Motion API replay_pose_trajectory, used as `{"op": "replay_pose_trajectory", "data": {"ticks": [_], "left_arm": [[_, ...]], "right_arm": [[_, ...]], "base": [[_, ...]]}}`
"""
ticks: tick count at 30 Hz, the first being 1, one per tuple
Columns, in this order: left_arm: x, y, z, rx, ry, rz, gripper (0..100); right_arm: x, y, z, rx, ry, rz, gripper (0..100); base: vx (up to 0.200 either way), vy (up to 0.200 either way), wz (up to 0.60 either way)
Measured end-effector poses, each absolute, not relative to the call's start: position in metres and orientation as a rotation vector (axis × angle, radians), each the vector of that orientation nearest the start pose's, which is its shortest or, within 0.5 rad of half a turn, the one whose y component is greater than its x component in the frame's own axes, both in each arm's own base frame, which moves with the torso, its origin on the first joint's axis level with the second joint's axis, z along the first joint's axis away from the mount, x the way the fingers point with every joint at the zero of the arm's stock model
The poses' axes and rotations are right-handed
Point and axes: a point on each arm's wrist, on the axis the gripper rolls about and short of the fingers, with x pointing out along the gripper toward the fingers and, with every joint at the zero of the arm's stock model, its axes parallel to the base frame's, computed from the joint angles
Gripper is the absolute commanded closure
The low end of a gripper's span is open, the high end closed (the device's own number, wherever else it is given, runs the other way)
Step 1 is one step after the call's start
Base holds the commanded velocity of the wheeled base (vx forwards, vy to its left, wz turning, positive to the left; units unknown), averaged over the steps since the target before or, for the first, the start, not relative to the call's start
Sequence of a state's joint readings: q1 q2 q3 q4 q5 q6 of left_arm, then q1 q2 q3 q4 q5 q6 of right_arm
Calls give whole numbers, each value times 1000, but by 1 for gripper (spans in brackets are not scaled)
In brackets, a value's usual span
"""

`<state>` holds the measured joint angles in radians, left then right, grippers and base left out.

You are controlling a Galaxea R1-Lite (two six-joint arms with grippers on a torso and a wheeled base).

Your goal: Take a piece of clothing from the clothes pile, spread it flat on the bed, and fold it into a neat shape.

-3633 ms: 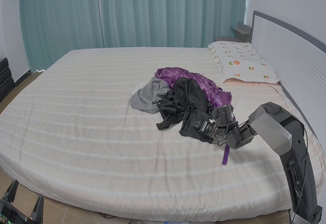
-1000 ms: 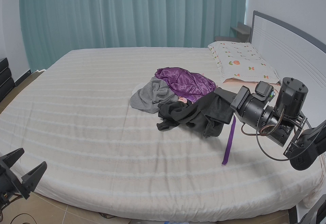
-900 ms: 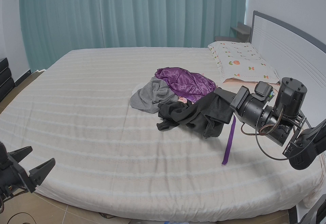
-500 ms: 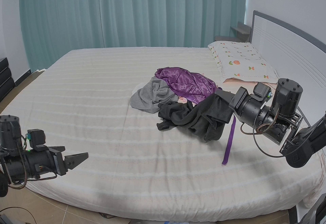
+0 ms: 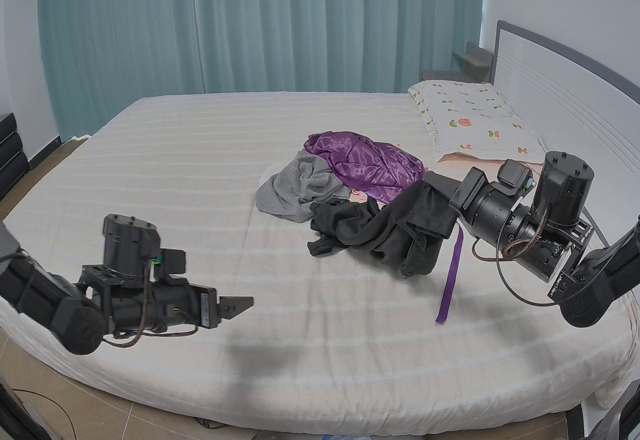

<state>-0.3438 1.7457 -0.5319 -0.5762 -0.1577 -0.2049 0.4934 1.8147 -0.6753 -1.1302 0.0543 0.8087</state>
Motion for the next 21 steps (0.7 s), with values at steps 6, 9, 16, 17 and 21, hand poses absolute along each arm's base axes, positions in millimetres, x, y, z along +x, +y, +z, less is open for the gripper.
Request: {"op": "replay_pose_trajectory", "data": {"ticks": [6,9,16,17,21], "left_arm": [[278,-137,82,-140,719,-487,0],[289,-157,77,-139,716,-510,0],[311,-198,67,-113,675,-502,0],[314,-203,66,-109,665,-491,0],[325,-218,58,-102,650,-474,0]], "right_arm": [[272,155,168,786,227,534,100],[264,161,171,785,230,563,100],[246,171,183,784,216,632,100],[244,172,185,782,211,641,100],[238,172,192,778,187,665,100]], "base": [[0,0,0],[0,0,0],[0,0,0],[0,0,0],[0,0,0]]}}
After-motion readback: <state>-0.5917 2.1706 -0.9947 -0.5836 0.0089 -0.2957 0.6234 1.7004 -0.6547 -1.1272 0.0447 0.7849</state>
